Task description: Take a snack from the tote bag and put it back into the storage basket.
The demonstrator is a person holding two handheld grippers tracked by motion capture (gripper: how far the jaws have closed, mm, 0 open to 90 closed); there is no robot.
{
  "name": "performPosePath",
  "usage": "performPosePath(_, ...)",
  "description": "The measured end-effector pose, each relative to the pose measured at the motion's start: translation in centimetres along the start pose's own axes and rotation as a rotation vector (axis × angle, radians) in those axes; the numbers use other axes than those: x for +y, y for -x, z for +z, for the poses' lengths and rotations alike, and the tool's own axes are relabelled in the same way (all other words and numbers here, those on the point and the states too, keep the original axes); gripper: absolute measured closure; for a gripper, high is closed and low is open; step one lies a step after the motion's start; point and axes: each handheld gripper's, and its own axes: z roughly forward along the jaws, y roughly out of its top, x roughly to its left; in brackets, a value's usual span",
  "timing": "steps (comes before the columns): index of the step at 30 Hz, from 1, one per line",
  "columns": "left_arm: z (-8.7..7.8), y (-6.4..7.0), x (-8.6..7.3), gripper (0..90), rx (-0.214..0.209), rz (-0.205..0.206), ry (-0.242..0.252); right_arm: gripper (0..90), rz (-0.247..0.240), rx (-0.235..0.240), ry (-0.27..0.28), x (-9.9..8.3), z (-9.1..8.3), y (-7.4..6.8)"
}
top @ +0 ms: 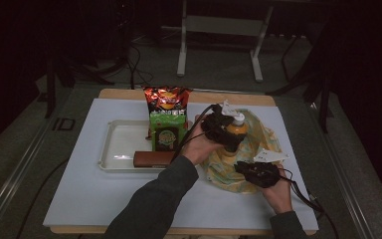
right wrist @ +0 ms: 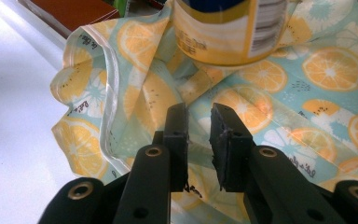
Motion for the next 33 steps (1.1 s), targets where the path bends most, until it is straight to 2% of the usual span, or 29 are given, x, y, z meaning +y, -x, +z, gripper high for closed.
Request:
performPosePath(11,-1.6,0.1,-0.2,29.0,-0.013,0.0,0.009,76.7,-0.001,0.001,-0.005,-0.1,0.2,0.0)
performPosePath(33,-3.7,-0.4,-1.4,29.0,-0.001,0.023,0.003,76.4,0.0,0.0,-0.008,-0.1,0.2,0.0)
